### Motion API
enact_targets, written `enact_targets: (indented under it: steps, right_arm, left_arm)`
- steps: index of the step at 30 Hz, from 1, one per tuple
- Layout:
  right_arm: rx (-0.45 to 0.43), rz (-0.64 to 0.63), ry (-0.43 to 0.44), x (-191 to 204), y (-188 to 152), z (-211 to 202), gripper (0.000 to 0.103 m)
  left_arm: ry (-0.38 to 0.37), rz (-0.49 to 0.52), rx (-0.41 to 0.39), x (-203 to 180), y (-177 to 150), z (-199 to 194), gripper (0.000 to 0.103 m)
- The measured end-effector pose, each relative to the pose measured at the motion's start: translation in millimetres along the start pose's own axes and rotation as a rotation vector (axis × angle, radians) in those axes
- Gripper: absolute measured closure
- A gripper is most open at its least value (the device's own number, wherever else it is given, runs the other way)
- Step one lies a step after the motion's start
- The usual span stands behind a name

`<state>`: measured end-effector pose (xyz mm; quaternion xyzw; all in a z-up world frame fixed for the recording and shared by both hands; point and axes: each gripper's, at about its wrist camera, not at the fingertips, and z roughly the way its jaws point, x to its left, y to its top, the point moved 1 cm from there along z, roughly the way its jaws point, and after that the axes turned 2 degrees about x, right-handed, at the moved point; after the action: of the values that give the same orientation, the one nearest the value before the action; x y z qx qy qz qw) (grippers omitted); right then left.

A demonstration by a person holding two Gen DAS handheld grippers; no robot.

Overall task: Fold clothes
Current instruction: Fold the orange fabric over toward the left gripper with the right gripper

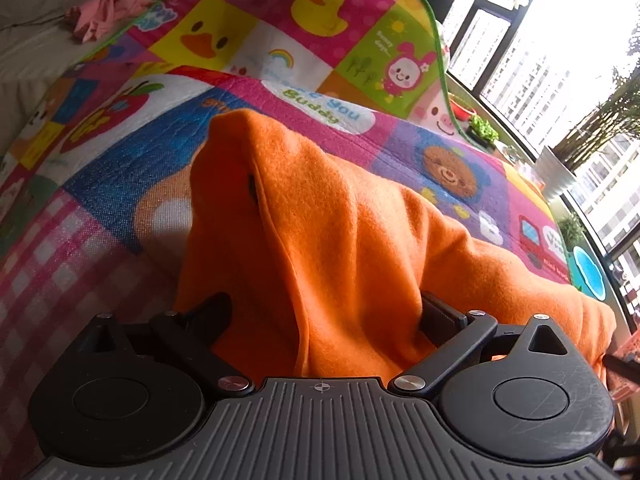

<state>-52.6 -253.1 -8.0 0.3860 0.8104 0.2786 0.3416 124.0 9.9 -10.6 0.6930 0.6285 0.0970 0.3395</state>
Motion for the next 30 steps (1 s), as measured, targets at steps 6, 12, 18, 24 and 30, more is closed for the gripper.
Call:
enact_targets:
  steps: [6,12,18,24,30]
  right_arm:
    - [0.069,0.604,0.032,-93,-21,12,0.043]
    - [0.103,0.54,0.022,-100,5,83,0.065]
    - [0.014,0.308,-0.096,-114,69,141,0.07]
    - [0.041,0.061,-0.147,-116,69,106,0.057]
    - [-0.111,-0.07,0.005,-64,80,39,0.054]
  left_arm:
    - [-0.001,0.004,-0.016,0,-3,-2,0.002]
    - [0.004,-0.021,-0.045,7,-5,-2,0.003]
    - [0.022,-0.085,-0.063,16,4,0,0.003]
    - [0.028,-0.055,-0.068,14,0,-2,0.003]
    - [0.034,-0.047,-0.072,11,0,0,0.003]
